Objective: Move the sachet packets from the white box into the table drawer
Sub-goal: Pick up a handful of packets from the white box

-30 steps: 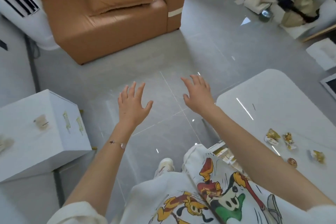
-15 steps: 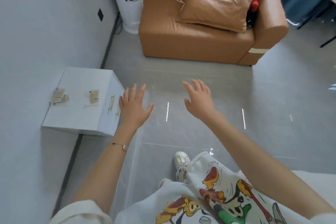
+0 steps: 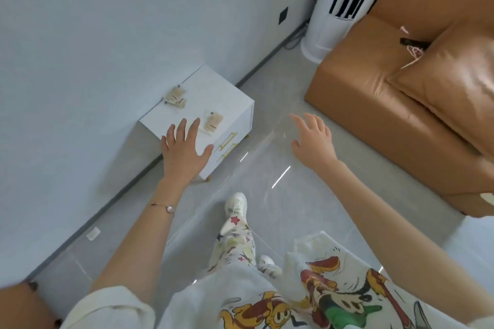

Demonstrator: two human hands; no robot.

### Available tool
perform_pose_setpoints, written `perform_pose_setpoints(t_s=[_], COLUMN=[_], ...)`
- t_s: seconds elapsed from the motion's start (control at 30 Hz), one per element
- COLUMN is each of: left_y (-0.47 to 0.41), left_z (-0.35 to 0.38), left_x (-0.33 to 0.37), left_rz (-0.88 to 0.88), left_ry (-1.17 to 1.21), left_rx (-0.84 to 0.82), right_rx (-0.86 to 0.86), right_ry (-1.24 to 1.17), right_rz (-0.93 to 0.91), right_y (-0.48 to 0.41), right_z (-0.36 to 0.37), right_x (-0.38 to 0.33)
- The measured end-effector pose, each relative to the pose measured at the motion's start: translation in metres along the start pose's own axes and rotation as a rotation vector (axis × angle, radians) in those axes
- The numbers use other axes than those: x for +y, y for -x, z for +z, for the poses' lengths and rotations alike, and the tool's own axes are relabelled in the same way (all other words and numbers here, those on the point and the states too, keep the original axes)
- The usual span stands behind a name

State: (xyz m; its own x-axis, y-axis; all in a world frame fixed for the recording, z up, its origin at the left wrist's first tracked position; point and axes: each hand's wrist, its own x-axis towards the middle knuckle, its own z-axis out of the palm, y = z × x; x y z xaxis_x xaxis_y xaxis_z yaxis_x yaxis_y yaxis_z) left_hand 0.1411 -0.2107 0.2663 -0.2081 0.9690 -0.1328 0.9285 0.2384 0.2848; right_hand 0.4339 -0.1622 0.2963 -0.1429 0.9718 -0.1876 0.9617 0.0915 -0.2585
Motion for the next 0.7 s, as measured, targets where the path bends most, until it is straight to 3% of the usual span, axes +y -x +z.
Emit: perform_pose_setpoints(t_s=[0.43,0.7], left_y=[-0.170,-0.235], left_z=[0.001,0.032], left_x=[-0.078,-0.100], left_rz=[-0.228,-0.423], left_ry=[-0.009,0.034], left_rx=[-0.152,-0.288], right_rx=[-0.121,-0.348], right_ry=[-0.032,0.023], right_rz=[-0.133,-0.230], right_y=[-0.203,-0.295], right_z=[0.038,0.084], right_x=[-0.079,-0.110])
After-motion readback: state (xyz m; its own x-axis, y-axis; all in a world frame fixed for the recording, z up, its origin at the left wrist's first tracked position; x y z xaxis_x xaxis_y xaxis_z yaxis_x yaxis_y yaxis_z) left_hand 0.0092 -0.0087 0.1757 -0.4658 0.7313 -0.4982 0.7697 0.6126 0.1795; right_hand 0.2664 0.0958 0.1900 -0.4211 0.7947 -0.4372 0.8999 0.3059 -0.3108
